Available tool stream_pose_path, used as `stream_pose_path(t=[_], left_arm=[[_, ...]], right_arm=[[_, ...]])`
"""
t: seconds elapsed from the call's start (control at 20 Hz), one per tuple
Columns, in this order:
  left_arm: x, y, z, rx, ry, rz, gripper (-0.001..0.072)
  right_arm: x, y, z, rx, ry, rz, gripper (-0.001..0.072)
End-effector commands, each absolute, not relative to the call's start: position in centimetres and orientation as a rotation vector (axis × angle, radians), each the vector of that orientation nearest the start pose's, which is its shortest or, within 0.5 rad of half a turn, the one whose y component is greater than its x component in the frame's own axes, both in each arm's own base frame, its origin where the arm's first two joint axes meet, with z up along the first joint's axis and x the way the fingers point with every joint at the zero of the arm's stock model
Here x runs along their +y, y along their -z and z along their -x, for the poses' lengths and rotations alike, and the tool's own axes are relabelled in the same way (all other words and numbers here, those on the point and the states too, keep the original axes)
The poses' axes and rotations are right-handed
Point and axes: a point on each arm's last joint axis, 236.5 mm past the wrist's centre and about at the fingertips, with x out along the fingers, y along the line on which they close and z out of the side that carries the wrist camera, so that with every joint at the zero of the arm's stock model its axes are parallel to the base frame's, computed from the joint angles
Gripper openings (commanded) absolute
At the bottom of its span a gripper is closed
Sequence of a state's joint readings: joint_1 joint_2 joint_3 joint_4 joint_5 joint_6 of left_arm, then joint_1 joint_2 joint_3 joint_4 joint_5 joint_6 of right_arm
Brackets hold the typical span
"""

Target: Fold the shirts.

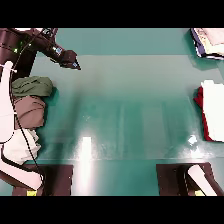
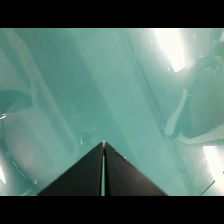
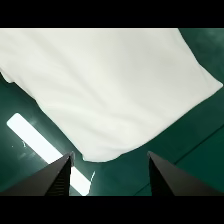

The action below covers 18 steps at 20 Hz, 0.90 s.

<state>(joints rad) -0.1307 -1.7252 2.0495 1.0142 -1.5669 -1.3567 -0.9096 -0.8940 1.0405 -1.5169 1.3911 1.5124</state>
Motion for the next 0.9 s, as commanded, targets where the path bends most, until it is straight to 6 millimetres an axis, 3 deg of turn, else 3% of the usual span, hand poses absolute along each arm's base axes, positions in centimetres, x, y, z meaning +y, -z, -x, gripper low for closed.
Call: stream_pose_path(t=[0.0,0.15,0.3,0.4,0.45,0.5,0.7,0.85], left_arm=[[-18.6,-13.3,-45.3,1.181,0.73,0.081,0.0022],[-18.6,-13.3,-45.5,1.173,0.727,0.085,0.0022],[-18.6,-13.2,-44.8,1.203,0.736,0.088,0.0022],[-18.7,-13.2,-45.0,1.198,0.735,0.089,0.0023],[-18.7,-13.2,-45.0,1.197,0.735,0.09,0.0023],[-18.7,-13.2,-45.0,1.197,0.735,0.089,0.0022],[-18.7,-13.2,-45.0,1.197,0.735,0.089,0.0022],[-18.7,-13.2,-45.0,1.198,0.735,0.089,0.0023]], right_arm=[[-19.6,-8.0,-18.5,1.134,0.675,-0.575,0.0532],[-12.2,-10.3,-24.6,1.026,0.363,-0.655,0.0529],[-2.2,-12.3,-28.6,1.024,0.001,-0.646,0.0451],[3.7,-12.0,-28.9,1.097,-0.185,-0.573,0.0431],[6.4,-11.5,-28.7,1.142,-0.266,-0.531,0.0277],[9.0,-10.8,-28.2,1.19,-0.345,-0.484,0.0038],[16.5,-8.4,-26.3,1.324,-0.554,-0.34,0.0019],[19.2,-7.1,-25.6,1.366,-0.618,-0.291,0.0019]])
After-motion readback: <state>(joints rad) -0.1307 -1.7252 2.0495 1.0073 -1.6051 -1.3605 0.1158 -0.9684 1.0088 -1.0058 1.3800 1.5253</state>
